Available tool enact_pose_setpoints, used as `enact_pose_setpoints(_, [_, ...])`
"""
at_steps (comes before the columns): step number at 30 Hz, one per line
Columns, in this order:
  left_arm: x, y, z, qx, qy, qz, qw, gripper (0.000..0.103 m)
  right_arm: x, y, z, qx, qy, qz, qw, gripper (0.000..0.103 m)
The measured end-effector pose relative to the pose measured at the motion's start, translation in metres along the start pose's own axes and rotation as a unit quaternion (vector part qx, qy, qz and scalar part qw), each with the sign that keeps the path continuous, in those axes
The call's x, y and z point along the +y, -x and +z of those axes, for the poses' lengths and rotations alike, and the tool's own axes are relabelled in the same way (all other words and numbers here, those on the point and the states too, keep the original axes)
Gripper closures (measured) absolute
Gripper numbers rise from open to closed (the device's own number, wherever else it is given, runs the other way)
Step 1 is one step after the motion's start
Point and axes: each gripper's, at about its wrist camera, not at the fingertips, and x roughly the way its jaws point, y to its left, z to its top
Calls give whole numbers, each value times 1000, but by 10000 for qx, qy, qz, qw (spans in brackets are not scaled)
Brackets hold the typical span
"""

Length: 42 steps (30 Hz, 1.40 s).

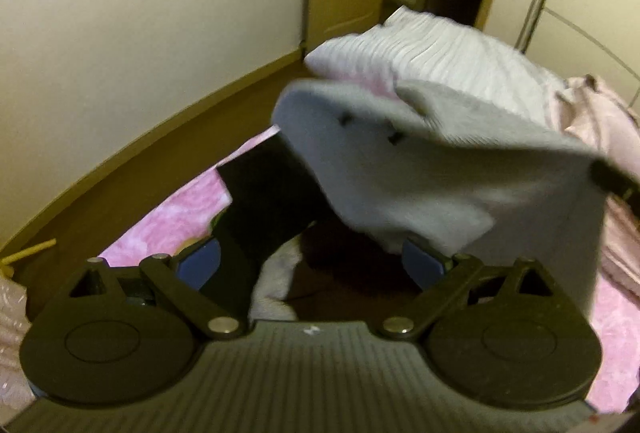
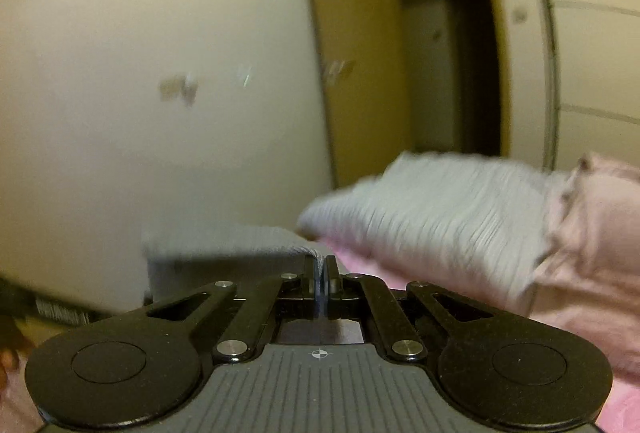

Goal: Fold clothes
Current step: 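Grasp the grey garment with both grippers and lift it off the pile, then carry the grey garment to open bedspread and release both grippers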

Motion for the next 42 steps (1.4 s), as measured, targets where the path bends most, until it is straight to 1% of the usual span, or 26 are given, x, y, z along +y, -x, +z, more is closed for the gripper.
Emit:
enact_pose_setpoints(3, [-19,29,4,-241,-148,-256,9993,7,-13,46,28,-538,-176,-198,9982,103])
enact_pose_setpoints(5, [-34,50,4,-407,-272,-475,9977,7,-20,85,44,-957,-174,-377,9945,103])
enact_pose_setpoints(9, [-77,91,-2,-576,-567,-1124,9904,7,-35,166,70,-1606,-146,-775,9839,103])
enact_pose_setpoints(11, [-102,117,-10,-685,-788,-1496,9832,7,-47,208,80,-1864,-233,-1023,9769,103])
enact_pose_setpoints(14, [-142,152,-28,-774,-1098,-2047,9696,7,-65,275,88,-2180,-280,-1487,9642,103])
enact_pose_setpoints(16, [-166,173,-41,-784,-1272,-2340,9607,7,-78,313,90,-2239,-346,-1804,9571,103])
enact_pose_setpoints(18, [-189,190,-56,-774,-1440,-2574,9524,7,-90,355,86,-2299,-458,-2018,9510,103])
enact_pose_setpoints(20, [-209,206,-74,-724,-1582,-2752,9455,7,-98,391,77,-2297,-470,-2495,9396,103])
enact_pose_setpoints(21, [-216,212,-84,-682,-1635,-2801,9435,7,-103,404,73,-2237,-550,-2628,9370,103])
enact_pose_setpoints(22, [-225,217,-94,-624,-1692,-2832,9420,7,-112,417,67,-2074,-648,-2667,9390,103])
enact_pose_setpoints(23, [-231,224,-105,-580,-1730,-2862,9406,7,-120,428,63,-1763,-637,-2694,9446,103])
enact_pose_setpoints(24, [-236,230,-115,-524,-1771,-2890,9394,7,-126,436,60,-1288,-508,-2809,9497,97])
enact_pose_setpoints(25, [-240,234,-127,-455,-1804,-2899,9388,7,-131,444,53,-736,-359,-3047,9489,90])
enact_pose_setpoints(26, [-242,237,-139,-384,-1843,-2885,9388,7,-134,456,42,-366,-260,-3209,9461,67])
enact_pose_setpoints(27, [-245,241,-150,-320,-1876,-2862,9391,7,-137,468,30,-206,-247,-3262,9447,45])
enact_pose_setpoints(28, [-246,244,-162,-239,-1903,-2829,9398,7,-140,482,15,-106,-319,-3295,9436,41])
enact_pose_setpoints(30, [-251,250,-187,-68,-1940,-2719,9425,7,-146,515,-11,174,-538,-3232,9446,40])
enact_pose_setpoints(32, [-252,256,-212,104,-1990,-2597,9449,7,-148,541,-40,514,-743,-3215,9426,40])
enact_pose_setpoints(35, [-257,265,-246,332,-2079,-2452,9463,7,-148,590,-68,950,-887,-3082,9424,40])
enact_pose_setpoints(39, [-261,285,-286,544,-2104,-2355,9473,7,-142,621,-103,1434,-1053,-2891,9406,40])
enact_pose_setpoints(41, [-265,293,-303,676,-2133,-2273,9478,7,-138,619,-124,1688,-1148,-2823,9374,40])
enact_pose_setpoints(42, [-268,297,-312,720,-2174,-2235,9474,7,-141,611,-134,1773,-1202,-2793,9360,40])
